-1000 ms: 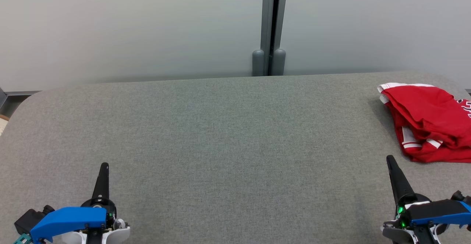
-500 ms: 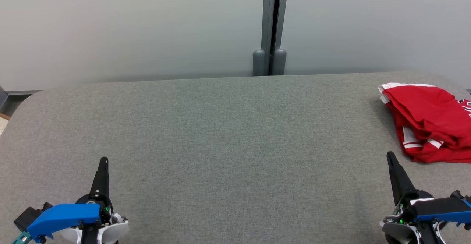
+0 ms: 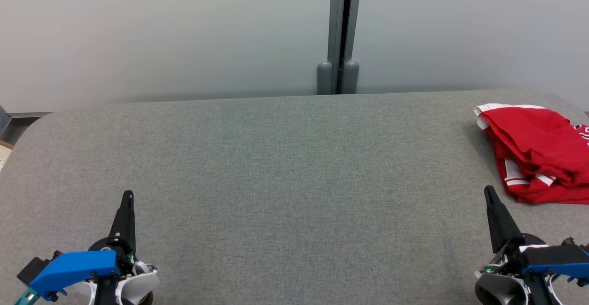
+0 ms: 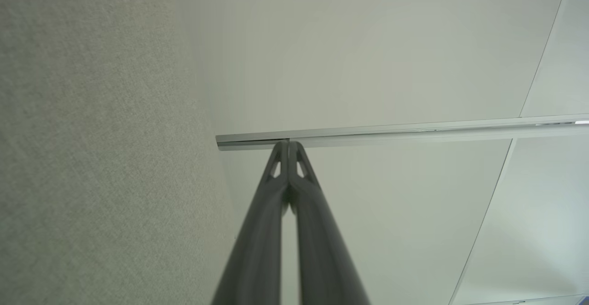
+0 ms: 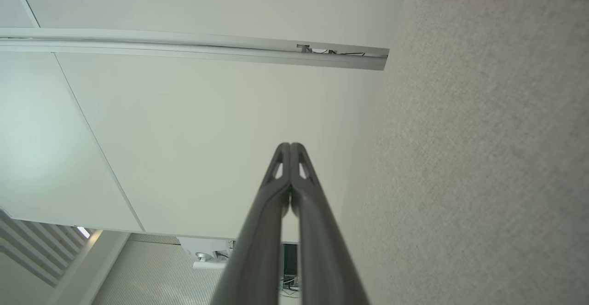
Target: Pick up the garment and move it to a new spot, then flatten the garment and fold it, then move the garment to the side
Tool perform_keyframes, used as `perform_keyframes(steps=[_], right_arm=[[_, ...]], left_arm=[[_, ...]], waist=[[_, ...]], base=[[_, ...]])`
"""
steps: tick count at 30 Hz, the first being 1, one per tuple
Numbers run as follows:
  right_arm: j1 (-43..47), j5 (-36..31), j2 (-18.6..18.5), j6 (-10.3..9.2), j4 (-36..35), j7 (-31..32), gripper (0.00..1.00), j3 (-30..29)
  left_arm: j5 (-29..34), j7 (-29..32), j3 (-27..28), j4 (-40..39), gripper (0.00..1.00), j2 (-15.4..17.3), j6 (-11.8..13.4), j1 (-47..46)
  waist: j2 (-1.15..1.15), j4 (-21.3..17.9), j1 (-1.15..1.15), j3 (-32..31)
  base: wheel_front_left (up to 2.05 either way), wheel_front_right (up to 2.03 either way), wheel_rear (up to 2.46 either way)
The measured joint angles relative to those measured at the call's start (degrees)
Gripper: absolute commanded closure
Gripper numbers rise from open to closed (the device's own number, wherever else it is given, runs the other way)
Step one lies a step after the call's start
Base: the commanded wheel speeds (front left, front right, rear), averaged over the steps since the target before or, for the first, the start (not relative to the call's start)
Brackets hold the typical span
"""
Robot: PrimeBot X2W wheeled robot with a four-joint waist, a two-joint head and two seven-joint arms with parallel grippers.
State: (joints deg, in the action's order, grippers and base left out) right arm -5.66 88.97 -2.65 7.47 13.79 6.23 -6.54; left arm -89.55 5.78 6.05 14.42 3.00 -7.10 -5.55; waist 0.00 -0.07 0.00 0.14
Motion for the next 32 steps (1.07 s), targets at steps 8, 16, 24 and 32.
perform_keyframes(steps=[8,16,24,32], right_arm=[[-0.2,3.1,0.0,0.00,0.2,0.2,1.00,0.0],[-0.3,3.4,0.0,0.00,0.3,0.2,1.00,0.0],[-0.3,3.4,0.0,0.00,0.3,0.2,1.00,0.0],[-0.3,3.4,0.0,0.00,0.3,0.2,1.00,0.0]], left_arm=[[-2.7,0.7,0.5,-0.3,1.00,-0.1,0.0,-0.3],[-2.8,0.7,0.5,-0.3,1.00,-0.1,-0.1,-0.4],[-2.8,0.7,0.5,-0.3,1.00,-0.1,-0.1,-0.4],[-2.8,0.7,0.5,-0.3,1.00,-0.1,-0.1,-0.4]], waist=[[0.00,0.1,0.00,0.0],[0.00,0.1,0.00,0.0],[0.00,0.1,0.00,0.0],[0.00,0.1,0.00,0.0]], base=[[0.00,0.00,0.00],[0.00,0.00,0.00],[0.00,0.00,0.00],[0.00,0.00,0.00]])
